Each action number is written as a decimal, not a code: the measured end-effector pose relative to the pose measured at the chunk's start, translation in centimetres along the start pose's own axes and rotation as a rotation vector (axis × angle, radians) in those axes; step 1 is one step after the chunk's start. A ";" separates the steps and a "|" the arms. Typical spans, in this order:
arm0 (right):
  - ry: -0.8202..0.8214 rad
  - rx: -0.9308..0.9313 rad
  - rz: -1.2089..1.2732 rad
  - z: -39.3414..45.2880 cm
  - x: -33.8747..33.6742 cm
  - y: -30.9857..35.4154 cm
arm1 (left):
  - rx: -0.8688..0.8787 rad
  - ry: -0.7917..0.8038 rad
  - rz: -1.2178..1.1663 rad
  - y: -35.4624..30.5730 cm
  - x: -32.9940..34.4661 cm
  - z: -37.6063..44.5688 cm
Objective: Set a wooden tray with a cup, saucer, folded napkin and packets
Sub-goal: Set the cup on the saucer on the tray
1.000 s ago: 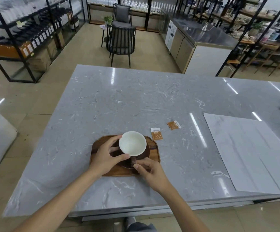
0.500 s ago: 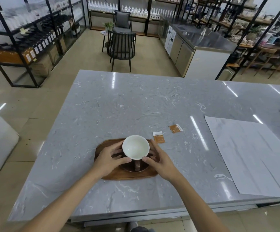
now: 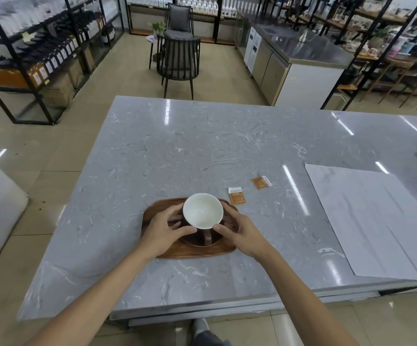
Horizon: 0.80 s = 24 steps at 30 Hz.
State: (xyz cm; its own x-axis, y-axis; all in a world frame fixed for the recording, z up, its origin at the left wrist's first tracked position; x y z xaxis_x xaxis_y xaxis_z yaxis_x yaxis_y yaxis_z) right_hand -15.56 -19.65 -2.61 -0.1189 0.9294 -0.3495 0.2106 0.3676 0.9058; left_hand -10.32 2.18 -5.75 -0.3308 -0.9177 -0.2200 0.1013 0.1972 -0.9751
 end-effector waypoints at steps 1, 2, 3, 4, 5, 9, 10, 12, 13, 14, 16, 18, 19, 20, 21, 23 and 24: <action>-0.014 0.004 0.004 0.0 0.0 -0.2 | 0.001 0.005 0.004 0.0 0.0 0.0; -0.026 0.009 0.002 0.0 0.1 -0.3 | 0.002 0.009 0.005 0.0 0.0 0.0; -0.035 0.015 -0.004 -0.1 0.1 -0.4 | 0.002 0.013 0.005 0.0 0.0 0.0; -0.041 0.018 -0.014 -0.1 0.1 -0.4 | 0.002 0.015 0.005 0.0 0.0 0.0; -0.045 0.020 -0.023 -0.1 0.1 -0.5 | 0.003 0.015 0.006 0.0 0.1 0.0; -0.046 0.015 -0.044 0.1 0.2 -1.0 | 0.017 0.025 0.024 -0.1 0.3 -0.2; -0.043 0.019 -0.046 0.1 0.2 -1.1 | 0.016 0.030 0.024 -0.2 0.3 -0.3; -0.045 0.028 -0.052 0.2 0.2 -1.2 | 0.009 0.038 0.019 -0.2 0.3 -0.4; -0.048 0.032 -0.058 0.1 0.2 -1.2 | 0.005 0.041 0.019 -0.2 0.4 -0.5; -0.048 0.033 -0.065 0.1 0.2 -1.3 | 0.001 0.041 0.021 -0.2 0.4 -0.6; -0.043 0.043 -0.070 -0.1 0.3 -1.6 | -0.007 0.055 0.030 0.0 0.5 -0.8; -0.045 0.039 -0.080 -0.2 0.4 -1.7 | -0.014 0.064 0.039 0.1 0.5 -1.0; -0.047 0.040 -0.079 -0.2 0.4 -1.7 | -0.015 0.069 0.048 0.1 0.5 -1.1; -0.048 0.042 -0.074 -0.2 0.4 -1.7 | -0.014 0.075 0.055 0.1 0.5 -1.1; -0.048 0.040 -0.074 -0.1 0.3 -1.6 | -0.016 0.078 0.060 0.0 0.4 -1.0; -0.048 0.030 -0.086 0.0 0.1 -1.3 | -0.039 0.085 0.067 -0.3 0.3 -0.8; -0.049 0.022 -0.092 0.0 0.0 -1.1 | -0.048 0.085 0.081 -0.6 0.2 -0.7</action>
State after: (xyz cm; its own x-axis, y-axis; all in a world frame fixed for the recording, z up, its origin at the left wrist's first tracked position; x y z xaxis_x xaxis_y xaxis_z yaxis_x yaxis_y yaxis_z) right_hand -15.81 -20.03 -3.64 -0.0917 0.8919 -0.4428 0.2223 0.4518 0.8640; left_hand -11.08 2.13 -5.27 -0.4018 -0.8661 -0.2975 0.0866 0.2875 -0.9539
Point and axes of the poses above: each hand's wrist, its own z-axis towards the middle knuckle, its own x-axis out of the palm, y = z × x, the point moved 5 cm from there along z, towards the middle knuckle, and after that the axes turned 7 degrees about x, right-handed, at the moved point
